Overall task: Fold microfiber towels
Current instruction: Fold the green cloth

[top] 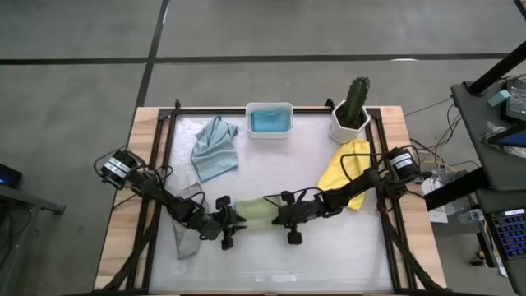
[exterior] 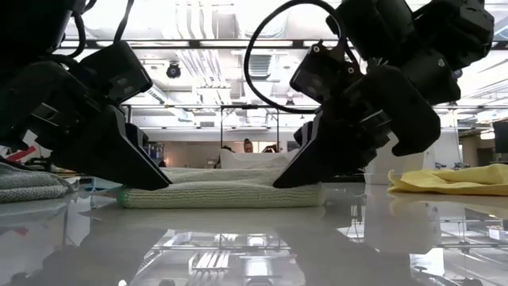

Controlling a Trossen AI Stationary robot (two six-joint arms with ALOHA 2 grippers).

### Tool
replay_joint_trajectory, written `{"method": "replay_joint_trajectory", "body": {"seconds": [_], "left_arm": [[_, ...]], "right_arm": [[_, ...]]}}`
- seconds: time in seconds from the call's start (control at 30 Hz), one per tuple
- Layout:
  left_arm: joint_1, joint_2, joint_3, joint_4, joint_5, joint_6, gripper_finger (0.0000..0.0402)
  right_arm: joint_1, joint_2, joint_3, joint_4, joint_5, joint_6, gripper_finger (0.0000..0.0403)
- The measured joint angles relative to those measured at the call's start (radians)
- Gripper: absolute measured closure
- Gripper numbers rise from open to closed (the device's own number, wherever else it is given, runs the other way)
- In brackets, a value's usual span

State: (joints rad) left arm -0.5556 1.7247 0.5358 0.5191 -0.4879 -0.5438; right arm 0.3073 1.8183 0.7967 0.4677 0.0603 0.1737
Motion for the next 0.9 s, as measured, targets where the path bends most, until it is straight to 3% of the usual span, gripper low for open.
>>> {"method": "replay_joint_trajectory", "body": {"seconds": [0.27,0.5,0.73,0.9], "left_arm": [[0.0,-0.032,0.0,-0.024,0.007,0.01,0.0299],[0.0,-0.129,-0.002,-0.024,0.016,0.107,0.0299],[0.028,-0.215,-0.003,-0.025,-0.026,0.26,0.0299],[0.093,-0.216,-0.006,-0.114,-0.048,0.262,0.0299]], "right_arm": [[0.0,-0.036,-0.001,-0.033,-0.036,0.017,0.0394],[0.0,-0.14,-0.004,-0.071,-0.036,0.002,0.0394],[-0.022,-0.187,-0.003,-0.069,0.156,-0.062,0.0394],[-0.061,-0.145,-0.002,-0.041,0.252,-0.062,0.0394]]}}
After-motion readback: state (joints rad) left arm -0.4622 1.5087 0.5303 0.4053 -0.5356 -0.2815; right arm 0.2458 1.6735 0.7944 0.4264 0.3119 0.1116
